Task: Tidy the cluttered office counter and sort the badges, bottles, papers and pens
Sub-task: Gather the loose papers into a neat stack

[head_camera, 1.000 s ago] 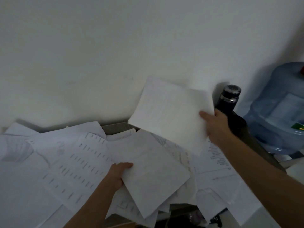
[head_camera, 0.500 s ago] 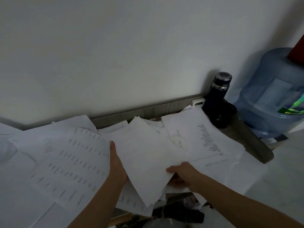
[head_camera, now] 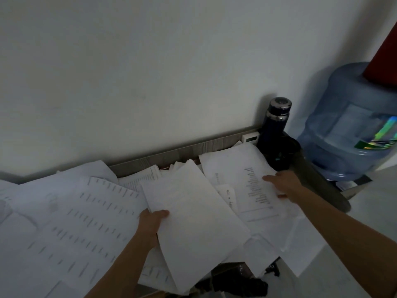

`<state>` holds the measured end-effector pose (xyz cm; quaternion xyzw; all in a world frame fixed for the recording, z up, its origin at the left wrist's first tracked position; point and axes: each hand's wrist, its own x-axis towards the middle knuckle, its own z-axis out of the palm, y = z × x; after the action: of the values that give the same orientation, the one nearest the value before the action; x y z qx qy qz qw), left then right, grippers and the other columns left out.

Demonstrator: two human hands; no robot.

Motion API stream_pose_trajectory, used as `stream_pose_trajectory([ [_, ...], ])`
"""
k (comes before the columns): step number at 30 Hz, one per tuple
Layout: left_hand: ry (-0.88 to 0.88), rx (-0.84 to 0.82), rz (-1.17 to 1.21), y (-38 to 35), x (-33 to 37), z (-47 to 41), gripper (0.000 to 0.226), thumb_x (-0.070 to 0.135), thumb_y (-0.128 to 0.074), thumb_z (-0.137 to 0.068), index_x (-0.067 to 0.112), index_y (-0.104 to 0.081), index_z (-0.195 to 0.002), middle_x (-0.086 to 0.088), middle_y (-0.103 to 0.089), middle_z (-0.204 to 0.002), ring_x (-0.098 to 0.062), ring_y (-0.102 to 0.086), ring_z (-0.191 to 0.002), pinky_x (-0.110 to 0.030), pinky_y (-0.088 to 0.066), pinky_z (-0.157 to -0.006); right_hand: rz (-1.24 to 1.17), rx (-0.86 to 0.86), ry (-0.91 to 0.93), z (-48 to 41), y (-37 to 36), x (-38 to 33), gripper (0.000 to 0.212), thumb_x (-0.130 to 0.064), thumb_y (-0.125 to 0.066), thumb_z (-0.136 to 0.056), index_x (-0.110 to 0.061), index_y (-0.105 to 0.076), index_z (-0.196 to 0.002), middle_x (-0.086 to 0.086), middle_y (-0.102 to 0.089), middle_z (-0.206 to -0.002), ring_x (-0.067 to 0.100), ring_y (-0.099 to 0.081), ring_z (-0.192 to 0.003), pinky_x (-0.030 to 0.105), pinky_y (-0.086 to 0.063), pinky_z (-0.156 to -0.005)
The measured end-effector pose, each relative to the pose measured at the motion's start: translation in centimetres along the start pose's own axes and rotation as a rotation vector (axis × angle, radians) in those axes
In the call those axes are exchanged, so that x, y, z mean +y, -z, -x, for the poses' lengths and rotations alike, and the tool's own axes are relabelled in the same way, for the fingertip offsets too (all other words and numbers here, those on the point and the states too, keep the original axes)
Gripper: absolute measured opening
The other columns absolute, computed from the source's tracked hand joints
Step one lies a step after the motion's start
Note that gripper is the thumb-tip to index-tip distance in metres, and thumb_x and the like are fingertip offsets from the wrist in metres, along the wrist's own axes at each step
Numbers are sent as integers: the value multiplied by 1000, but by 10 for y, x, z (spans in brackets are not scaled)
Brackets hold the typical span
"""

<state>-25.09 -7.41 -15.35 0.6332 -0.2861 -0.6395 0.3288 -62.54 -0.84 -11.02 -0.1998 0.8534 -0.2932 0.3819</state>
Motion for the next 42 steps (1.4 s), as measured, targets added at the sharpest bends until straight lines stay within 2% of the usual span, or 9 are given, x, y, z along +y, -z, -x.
stream_pose_trajectory([
  [4, -10, 3, -39, -1, 3, 0, 40, -6, -70, -78, -11, -56, -115, -27, -63, -108, -35, -64, -81, -38, -55, -62, -148, -162, -30, 8, -8, -15, 52, -28, -80, -78, -3, -52, -115, 11, -63, -94, 23, -60, -77, 28, -46, -54],
  [8, 1, 3, -44, 1, 2, -4, 40, -7, -71, -77, -11, -57, -114, -27, -64, -106, -36, -64, -82, -40, -55, -65, -125, -293, 70, 12, -13, -22, 39, -17, -76, -81, -2, -61, -114, 17, -69, -105, 30, -67, -88, 36, -55, -65],
  [13, 10, 8, -49, 1, 4, -2, 45, -5, -74, -76, -10, -57, -117, -25, -65, -106, -39, -65, -88, -45, -55, -71, 309, -13, 505, 37, 2, -65, 23, -24, -65, -91, -6, -69, -105, 12, -69, -94, 27, -66, -83, 40, -56, -77],
  [18, 20, -1, -37, 0, 5, 0, 42, -5, -70, -79, -9, -56, -118, -26, -64, -108, -37, -64, -84, -41, -54, -67, 134, 209, 802, 89, 44, -120, 22, -22, -61, -94, -1, -64, -94, 9, -61, -83, 24, -57, -75, 32, -49, -63],
  [21, 31, -11, 37, 0, 7, -1, 45, 12, -73, -82, -2, -57, -121, -20, -65, -108, -37, -64, -92, -45, -55, -75, -106, 86, 781, 103, 56, -132, 14, -25, -61, -95, -11, -60, -94, -4, -63, -84, 13, -62, -71, 16, -51, -49],
  [26, 96, -163, 289, -1, 16, 7, 55, 59, -48, -91, 16, -59, -122, -16, -65, -117, -32, -63, -102, -46, -52, -86, -302, -202, 638, 84, 7, -99, 21, -7, -69, -86, -2, -67, -106, -2, -72, -83, 5, -68, -68, 20, -56, -68],
  [30, 161, -257, 334, 0, 27, 7, 55, 37, -23, -105, 1, -35, -145, -34, -33, -145, -40, -62, -97, -32, -55, -61, -130, -424, 408, 75, -71, -41, 25, -12, -74, -83, 1, -70, -104, 6, -72, -86, 14, -67, -70, 21, -51, -60],
  [35, 86, -141, 147, 4, 12, 16, 36, 14, -68, -87, 1, -62, -120, -20, -68, -109, -35, -63, -97, -42, -53, -76, 25, -606, 388, 81, -122, -19, 23, -26, -67, -90, -9, -70, -105, 6, -73, -102, 19, -71, -86, 28, -58, -74],
  [42, -9, 3, 62, 24, 22, 9, 32, -10, -64, -81, -6, -61, -113, -16, -65, -98, -33, -60, -85, -40, -51, -77, 363, 97, 412, 10, -32, -10, 45, -41, -69, -86, -15, -61, -122, 8, -63, -123, 25, -59, -109, 34, -45, -91],
])
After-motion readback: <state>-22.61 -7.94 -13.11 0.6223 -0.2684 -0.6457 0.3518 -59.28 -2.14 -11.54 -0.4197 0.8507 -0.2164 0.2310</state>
